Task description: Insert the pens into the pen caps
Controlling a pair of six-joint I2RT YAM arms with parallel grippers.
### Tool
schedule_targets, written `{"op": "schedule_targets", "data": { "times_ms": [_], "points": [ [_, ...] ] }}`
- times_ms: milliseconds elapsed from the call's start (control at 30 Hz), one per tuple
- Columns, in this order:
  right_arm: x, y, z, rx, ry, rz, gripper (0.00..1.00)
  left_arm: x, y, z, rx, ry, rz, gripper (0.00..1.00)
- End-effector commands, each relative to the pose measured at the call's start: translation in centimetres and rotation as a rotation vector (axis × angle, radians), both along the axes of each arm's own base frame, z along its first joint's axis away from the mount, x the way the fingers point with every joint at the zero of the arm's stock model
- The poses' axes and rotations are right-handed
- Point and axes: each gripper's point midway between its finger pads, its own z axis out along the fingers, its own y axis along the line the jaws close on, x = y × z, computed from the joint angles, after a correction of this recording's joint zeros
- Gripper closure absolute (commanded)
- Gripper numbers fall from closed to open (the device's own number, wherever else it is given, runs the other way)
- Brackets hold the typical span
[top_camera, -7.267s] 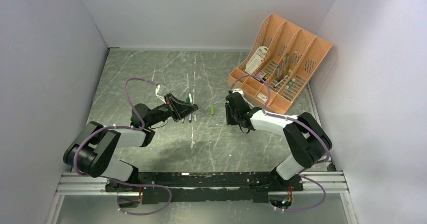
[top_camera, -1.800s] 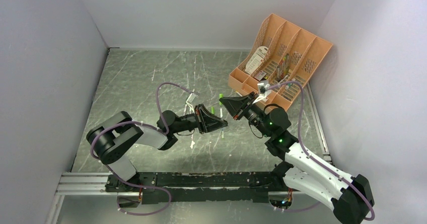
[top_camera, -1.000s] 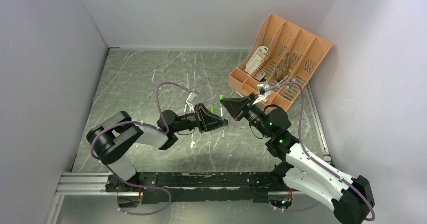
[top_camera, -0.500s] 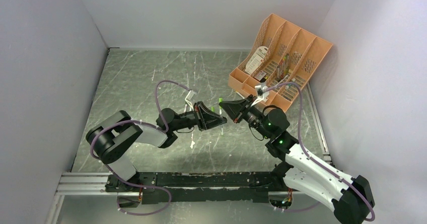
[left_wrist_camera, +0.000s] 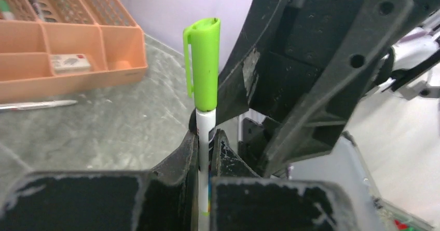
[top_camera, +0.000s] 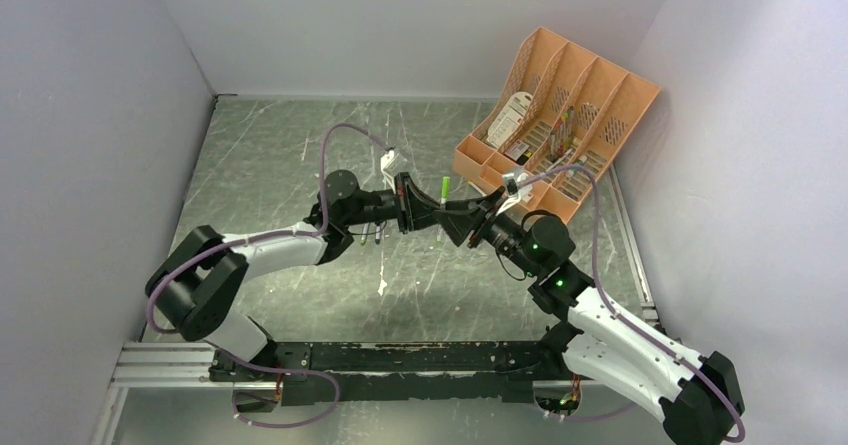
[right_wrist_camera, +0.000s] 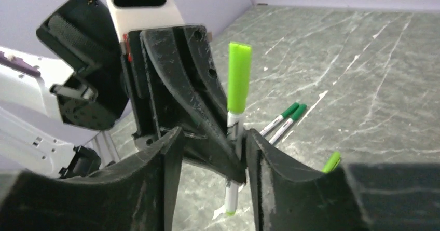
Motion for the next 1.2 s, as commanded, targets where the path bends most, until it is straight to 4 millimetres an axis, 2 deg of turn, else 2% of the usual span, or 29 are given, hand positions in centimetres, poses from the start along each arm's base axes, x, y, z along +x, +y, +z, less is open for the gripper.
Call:
{"op": "schedule_targets", "data": {
  "times_ms": [0, 67, 200, 300, 433, 633, 900, 933, 967, 1067, 1167],
  "points": [
    [-1.5, 0.6, 0.9, -0.02, -0.027, 0.072, 0.47, 2.8, 0.8, 1.2, 0.096, -0.156, 0.119, 0.93],
    [-1.1, 0.5, 2.0, -0.008, -0.048, 0.052, 0.42, 3.0, 1.0, 1.0, 0.12, -0.165, 0.134, 0.93],
    [0.1, 0.1, 3.0, 0.018, -0.044, -0.015, 0.4, 3.0, 1.3, 0.5, 0.161, -0.186, 0.136, 0.93],
    [1.6, -0.5, 3.3, 0.024, -0.012, -0.092, 0.41, 2.9, 1.7, 0.4, 0.194, -0.242, 0.142, 0.93],
    [2.4, -0.4, 4.4, 0.05, -0.006, -0.121, 0.46, 2.9, 2.2, 0.3, 0.238, -0.286, 0.155, 0.93],
    [3.7, 0.1, 4.3, 0.04, 0.032, -0.149, 0.49, 2.3, 2.3, 1.0, 0.232, -0.316, 0.147, 0.93],
    [3.9, 1.0, 3.6, 0.013, 0.056, -0.118, 0.53, 2.2, 2.0, 1.2, 0.231, -0.314, 0.149, 0.93],
    [3.9, 1.1, 3.4, 0.007, 0.06, -0.112, 0.56, 2.2, 1.9, 1.3, 0.23, -0.313, 0.145, 0.93],
    [3.8, 1.1, 3.3, 0.005, 0.063, -0.109, 0.65, 2.2, 1.8, 1.4, 0.226, -0.313, 0.141, 0.93],
    [3.7, 1.0, 2.5, -0.009, 0.076, -0.108, 1.0, 2.3, 1.6, 2.0, 0.217, -0.318, 0.14, 0.93],
    [3.6, 0.8, 1.5, -0.039, 0.096, -0.112, 1.0, 2.6, 1.6, 2.8, 0.211, -0.326, 0.159, 0.93]
  ]
}}
